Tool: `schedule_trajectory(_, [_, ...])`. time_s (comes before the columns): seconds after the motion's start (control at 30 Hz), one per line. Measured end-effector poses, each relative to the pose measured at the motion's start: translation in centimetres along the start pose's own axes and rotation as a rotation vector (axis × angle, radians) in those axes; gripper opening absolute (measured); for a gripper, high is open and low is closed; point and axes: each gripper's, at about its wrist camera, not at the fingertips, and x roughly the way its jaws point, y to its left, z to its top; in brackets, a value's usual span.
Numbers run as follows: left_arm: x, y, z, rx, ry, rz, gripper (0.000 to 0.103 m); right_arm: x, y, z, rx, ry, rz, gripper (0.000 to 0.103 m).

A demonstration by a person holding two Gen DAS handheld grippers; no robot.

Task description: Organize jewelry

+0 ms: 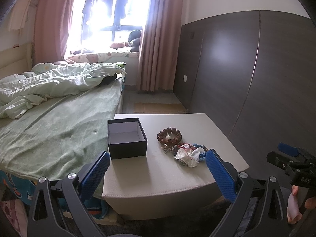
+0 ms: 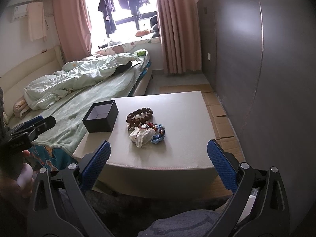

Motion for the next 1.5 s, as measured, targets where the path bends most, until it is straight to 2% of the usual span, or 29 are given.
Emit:
schedule_trajectory(0.27, [0.3, 0.0, 0.3, 0.000, -0.003, 0.007, 0.094, 0.3, 0.2, 0.0, 0.002, 0.012, 0.004, 0.098])
schedule_trajectory(0.63, [3.2, -0.2, 1.0, -0.019, 0.035, -0.032, 0.094, 3.1, -1.7, 1.0, 0.073, 0.089, 0.045, 0.098])
schedule_trajectory(0.93, [8.2, -1.3, 1.0, -0.035, 0.127, -0.066, 0.094, 6.4, -4.1, 1.8, 0.164, 0.184, 0.062, 0.097])
schedule_trajectory(1.07, [11.0, -1.8, 0.9, -0.029, 0.188, -0.079, 0.092, 8.1, -5.5, 2.0, 0.225, 0.226, 0.084, 0.087])
schedule_trajectory(1.17, [12.8, -2.8, 0.7, -0.004, 0.216, -0.097, 0.091, 9.3, -6.4, 2.1, 0.265, 0.257, 0.101, 0.080])
schedule_trajectory(1.4, [17.1, -4.8, 0.0, 0.058, 0.273, -0.102, 0.091, 11.8, -7.8, 2.2, 0.333, 0.297, 0.128, 0.080])
schedule_trajectory(1.5, [18.7, -5.6, -0.7, 0.090, 0.293, -0.105, 0.088, 12.6, -8.4, 2.0, 0.353, 0.307, 0.132, 0.080])
